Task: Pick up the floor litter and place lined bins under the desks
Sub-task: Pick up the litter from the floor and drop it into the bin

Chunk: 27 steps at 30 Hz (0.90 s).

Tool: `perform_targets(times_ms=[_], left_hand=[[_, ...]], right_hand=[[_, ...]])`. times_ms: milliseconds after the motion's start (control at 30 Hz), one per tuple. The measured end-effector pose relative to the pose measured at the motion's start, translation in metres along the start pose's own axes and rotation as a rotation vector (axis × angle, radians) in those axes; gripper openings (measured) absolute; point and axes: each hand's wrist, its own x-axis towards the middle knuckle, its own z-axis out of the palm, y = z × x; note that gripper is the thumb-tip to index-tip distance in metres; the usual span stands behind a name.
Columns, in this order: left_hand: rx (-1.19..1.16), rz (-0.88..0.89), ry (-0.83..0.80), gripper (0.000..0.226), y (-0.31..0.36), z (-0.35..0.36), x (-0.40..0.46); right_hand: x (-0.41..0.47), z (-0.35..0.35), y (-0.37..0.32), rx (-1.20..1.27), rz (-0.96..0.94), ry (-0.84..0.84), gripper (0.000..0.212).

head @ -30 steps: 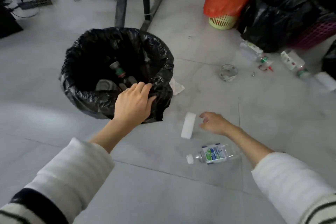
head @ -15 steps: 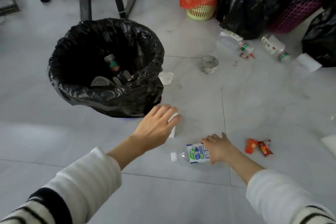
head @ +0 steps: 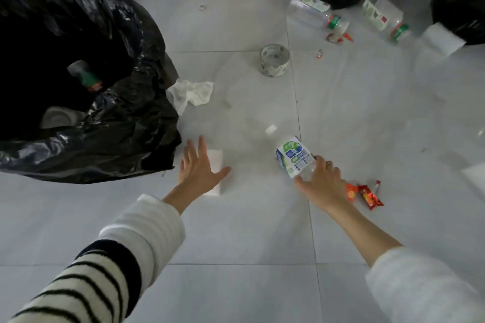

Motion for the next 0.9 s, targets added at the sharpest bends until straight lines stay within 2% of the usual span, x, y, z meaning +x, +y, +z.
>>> perform_targets(times_ms=[100,233,367,433,600,733,800,900], left_hand=[[0.041,-0.04,-0.081,0.095,-0.002,0.012,0.012],[0.193,0.139,0.029,0.065,-0.001,0.018,0.002],[0.214,0.345,-0.072,0.071,0.007,0.007,-0.014],[0.176,0.389,-0.05,0.074,0.021,-0.01,-0.024],[-0.133,0.402,0.201,0.063,0.065,-0.087,-0.061],[-0.428,0.467,0.579,0.058,0.079,-0.174,-0.092],[-0.471,0.447,0.731,0.058,0.07,-0.213,-0.096],[-0.421,0.262,0.802,0.058,0.032,-0.253,-0.094]], right_hand=[[0.009,0.012,-0.007,0.023,0.01,-0.01,0.065],[0.011,0.014,-0.008,0.0,-0.012,-0.014,0.075],[0.011,0.009,-0.01,0.031,-0.001,-0.053,0.078],[0.008,-0.001,-0.018,0.179,0.057,-0.068,0.076],[-0.012,-0.049,-0.074,0.742,0.112,0.051,0.066],[-0.037,-0.102,-0.148,1.004,-0.115,0.097,0.08],[-0.051,-0.12,-0.182,1.055,-0.251,0.092,0.06],[-0.072,-0.136,-0.229,1.026,-0.383,0.015,0.026]])
